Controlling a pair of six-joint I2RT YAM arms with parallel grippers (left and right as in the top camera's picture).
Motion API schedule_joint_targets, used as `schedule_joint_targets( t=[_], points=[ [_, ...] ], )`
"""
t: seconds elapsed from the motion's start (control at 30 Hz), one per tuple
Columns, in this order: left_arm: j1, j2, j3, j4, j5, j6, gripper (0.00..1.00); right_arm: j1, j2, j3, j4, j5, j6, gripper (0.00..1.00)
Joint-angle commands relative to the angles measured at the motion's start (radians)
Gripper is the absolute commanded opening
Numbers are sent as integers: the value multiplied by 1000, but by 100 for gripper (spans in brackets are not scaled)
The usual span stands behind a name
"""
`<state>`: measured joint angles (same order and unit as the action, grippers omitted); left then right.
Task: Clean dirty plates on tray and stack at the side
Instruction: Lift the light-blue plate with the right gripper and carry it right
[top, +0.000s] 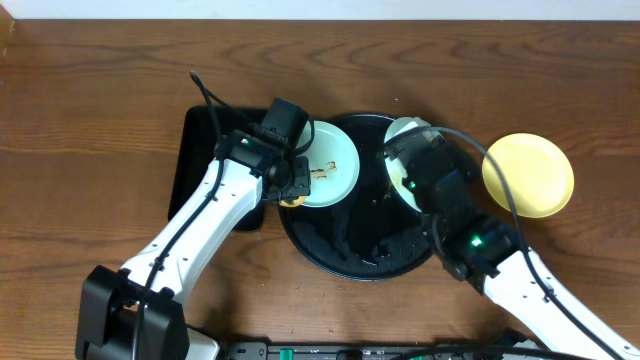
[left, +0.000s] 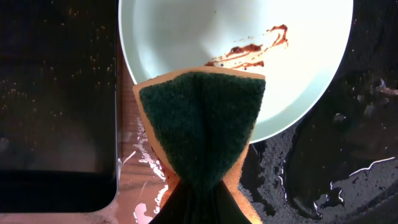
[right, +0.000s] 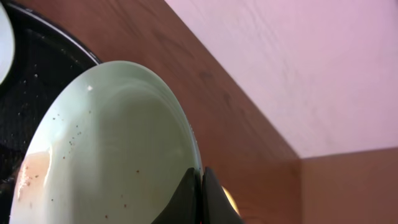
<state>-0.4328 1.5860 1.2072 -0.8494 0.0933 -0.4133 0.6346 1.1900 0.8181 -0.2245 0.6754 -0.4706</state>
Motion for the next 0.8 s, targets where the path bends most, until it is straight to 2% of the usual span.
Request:
schedule_joint_targets(
  t=[0.0,0.6,0.77],
  points=[
    [4,-5,8,-2,-16,17,7,42,-19,18,2,62,-70,1],
    [4,-5,8,-3,-16,16,8,60,-19,18,65,159,-106,1],
    [4,-5,8,-2,-17,16,8,58,-19,18,56,159,3,1]
  ],
)
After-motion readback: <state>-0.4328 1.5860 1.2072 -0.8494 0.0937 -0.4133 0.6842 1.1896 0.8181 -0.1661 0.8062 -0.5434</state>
